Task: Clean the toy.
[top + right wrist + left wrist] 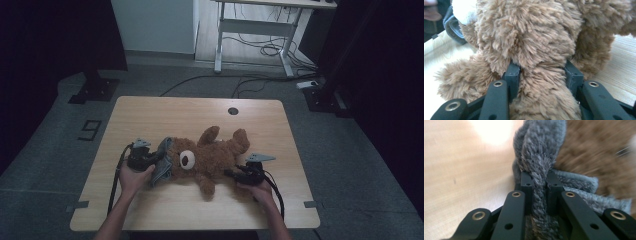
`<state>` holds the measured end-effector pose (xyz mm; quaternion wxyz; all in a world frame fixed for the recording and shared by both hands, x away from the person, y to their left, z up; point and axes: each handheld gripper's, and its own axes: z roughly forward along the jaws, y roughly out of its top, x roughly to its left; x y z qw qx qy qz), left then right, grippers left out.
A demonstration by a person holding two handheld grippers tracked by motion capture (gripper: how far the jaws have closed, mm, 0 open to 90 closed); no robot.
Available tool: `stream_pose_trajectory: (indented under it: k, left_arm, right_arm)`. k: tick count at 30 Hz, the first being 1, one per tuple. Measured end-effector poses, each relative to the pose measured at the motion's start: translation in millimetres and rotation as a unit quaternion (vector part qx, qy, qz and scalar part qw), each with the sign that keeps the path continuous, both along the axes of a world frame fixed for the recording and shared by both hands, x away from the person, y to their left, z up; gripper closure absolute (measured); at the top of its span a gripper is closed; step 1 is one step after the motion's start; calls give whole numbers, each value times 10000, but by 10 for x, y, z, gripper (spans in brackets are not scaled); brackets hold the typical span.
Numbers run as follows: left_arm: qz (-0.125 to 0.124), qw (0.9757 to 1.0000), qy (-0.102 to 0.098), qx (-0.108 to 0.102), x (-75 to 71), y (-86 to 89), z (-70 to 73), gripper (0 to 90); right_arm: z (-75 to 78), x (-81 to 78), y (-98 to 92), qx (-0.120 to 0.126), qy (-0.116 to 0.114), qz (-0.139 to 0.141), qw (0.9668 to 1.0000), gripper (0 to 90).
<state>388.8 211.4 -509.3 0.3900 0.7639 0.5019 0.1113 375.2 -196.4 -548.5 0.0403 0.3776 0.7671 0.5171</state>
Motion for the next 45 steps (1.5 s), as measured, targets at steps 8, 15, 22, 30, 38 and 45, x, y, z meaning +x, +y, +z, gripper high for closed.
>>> stream_pose_trajectory:
  k: [8, 15, 22, 30, 38, 45]
  left_arm:
    - [-289, 9980, -89, -554, 42, -127, 1, 811]
    - [-313, 9983, -263, -416, 123, -202, 83, 815]
    - [-228, 9985, -314, -383, 192, -135, 193, 808]
    - [-473, 9943, -890, -358, 146, -256, 694, 802]
    - [-955, 9898, -1052, 51, 402, -963, 977, 798]
    - [-966, 9936, -517, 274, 609, -1164, 662, 798]
  right_arm:
    - [11, 7, 53, -104, -197, 44, 9997, 622]
    - [63, 54, 179, -459, -554, -12, 9974, 642]
    - [80, 271, 118, -537, -559, -224, 9967, 640]
    - [61, 193, 100, -591, -631, -124, 9962, 636]
    - [42, 135, 88, -619, -615, -121, 9961, 634]
    - [34, 126, 77, -602, -602, -100, 9963, 631]
